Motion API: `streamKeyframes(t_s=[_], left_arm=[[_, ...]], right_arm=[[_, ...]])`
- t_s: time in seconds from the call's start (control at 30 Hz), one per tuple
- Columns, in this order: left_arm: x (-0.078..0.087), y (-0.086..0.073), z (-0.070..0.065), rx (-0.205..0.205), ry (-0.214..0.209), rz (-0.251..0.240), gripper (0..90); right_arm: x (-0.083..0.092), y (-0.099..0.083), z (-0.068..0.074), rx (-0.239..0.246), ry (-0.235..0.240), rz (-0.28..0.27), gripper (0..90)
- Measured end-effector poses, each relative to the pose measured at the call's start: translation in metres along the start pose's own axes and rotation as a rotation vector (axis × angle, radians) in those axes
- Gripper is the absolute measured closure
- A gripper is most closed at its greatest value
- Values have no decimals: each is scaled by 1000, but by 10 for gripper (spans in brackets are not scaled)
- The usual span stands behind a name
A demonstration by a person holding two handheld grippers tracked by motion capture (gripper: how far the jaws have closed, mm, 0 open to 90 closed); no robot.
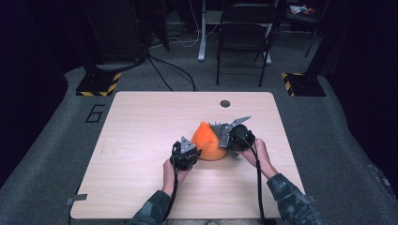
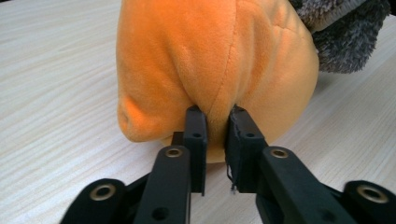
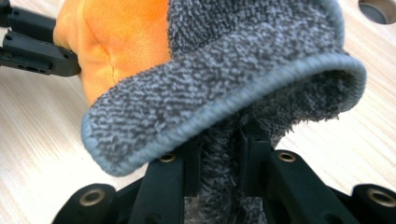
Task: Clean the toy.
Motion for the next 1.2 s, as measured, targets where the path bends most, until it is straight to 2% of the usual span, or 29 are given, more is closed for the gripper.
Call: streamKeyframes(t_s=[0.1,0.13,0.23,0.3,0.33,0.43,0.53,0.6,0.73,1.2], left_arm=[[3,4,-4,-13,-7,-9,833],[3,5,-5,-22,-10,-11,838],[4,7,-11,-44,-20,-8,841],[4,8,-15,-68,-19,-10,842],[3,8,-17,-72,-22,-12,842],[3,9,-20,-81,-30,-8,841],[2,7,-21,-81,-34,-2,840],[0,6,-21,-80,-36,3,839],[-1,5,-19,-68,-42,2,838],[-1,3,-13,-29,-55,3,835]], right_arm=[[7,3,-5,-31,0,-29,747],[11,6,-7,-41,-7,-53,748],[20,11,-6,-49,-2,-98,748],[28,17,-3,-36,-1,-141,749],[32,20,1,-42,9,-162,749],[38,27,11,-20,17,-206,748],[30,26,18,0,16,-181,746],[22,23,18,9,9,-154,746],[18,20,13,15,8,-136,747],[2,1,-9,-48,2,-29,746]])
Point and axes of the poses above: each handheld gripper's, and its own axes: x roughly backward along the jaws, y roughly out of its top, z roughly to its left, the point moved 6 cm from there along -x, roughly forward along the jaws, and after that the axes turned 5 degrees about -y, right-handed, at the moved point
